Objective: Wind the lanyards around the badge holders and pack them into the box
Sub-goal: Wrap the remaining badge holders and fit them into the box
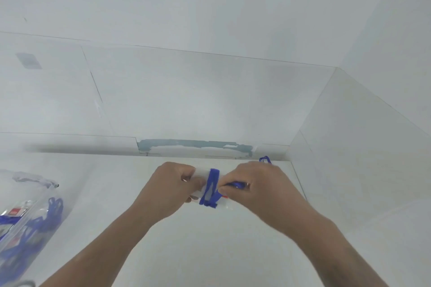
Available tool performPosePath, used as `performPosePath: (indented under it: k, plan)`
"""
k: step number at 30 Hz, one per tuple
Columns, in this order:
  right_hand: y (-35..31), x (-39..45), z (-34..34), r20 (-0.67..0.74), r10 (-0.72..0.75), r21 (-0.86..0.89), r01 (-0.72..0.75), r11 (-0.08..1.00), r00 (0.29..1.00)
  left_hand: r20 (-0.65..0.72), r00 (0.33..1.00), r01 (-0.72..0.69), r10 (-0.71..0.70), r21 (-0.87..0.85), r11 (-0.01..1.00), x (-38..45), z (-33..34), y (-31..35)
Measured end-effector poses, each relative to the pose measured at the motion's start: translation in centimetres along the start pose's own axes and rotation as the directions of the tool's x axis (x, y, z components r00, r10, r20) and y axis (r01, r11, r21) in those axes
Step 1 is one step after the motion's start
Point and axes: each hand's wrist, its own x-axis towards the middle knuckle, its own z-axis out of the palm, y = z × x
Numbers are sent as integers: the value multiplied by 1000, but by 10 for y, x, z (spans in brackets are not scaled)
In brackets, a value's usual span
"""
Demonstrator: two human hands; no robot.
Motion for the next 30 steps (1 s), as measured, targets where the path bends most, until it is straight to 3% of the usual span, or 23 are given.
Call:
performPosePath:
  k: [3, 5, 8, 11, 14, 18, 19, 23, 26, 30]
  plan:
    - [4, 15, -18, 60, 80, 330, -95, 939, 995, 215, 976, -40, 44, -25, 999, -6, -6, 5]
    - [11, 24, -21, 126, 86, 485, -137, 863, 988, 299, 953, -13, 53, -134, 991, -8, -14, 5]
    - [21, 32, -9, 173, 101, 764, -198, 614, 980, 342, 936, 50, 83, -362, 931, -12, -20, 5]
    - [23, 37, 16, 227, 121, 916, -254, 311, 966, 277, 960, 137, 49, -611, 780, -12, -16, 8]
    - [17, 42, 34, 178, 71, 959, -189, 209, 981, 168, 984, 160, -51, -732, 662, -9, -9, 15]
    - [10, 52, 34, 173, 211, 981, -188, 53, 962, 23, 989, 113, -149, -761, 639, -4, -10, 21]
    - [9, 53, 33, 190, 228, 975, -211, 74, 955, -19, 986, 95, -165, -749, 655, -3, -10, 22]
    - [1, 60, 37, 119, 244, 898, -210, 388, 962, -50, 980, 103, -193, -702, 705, -5, -19, 14]
    - [-2, 58, 43, 140, 270, 819, -264, 510, 953, 20, 991, 124, -136, -566, 815, -10, -32, 1]
    - [-15, 50, 50, 280, 166, 702, -320, 636, 946, 88, 996, 55, -13, -499, 865, -21, -52, -15]
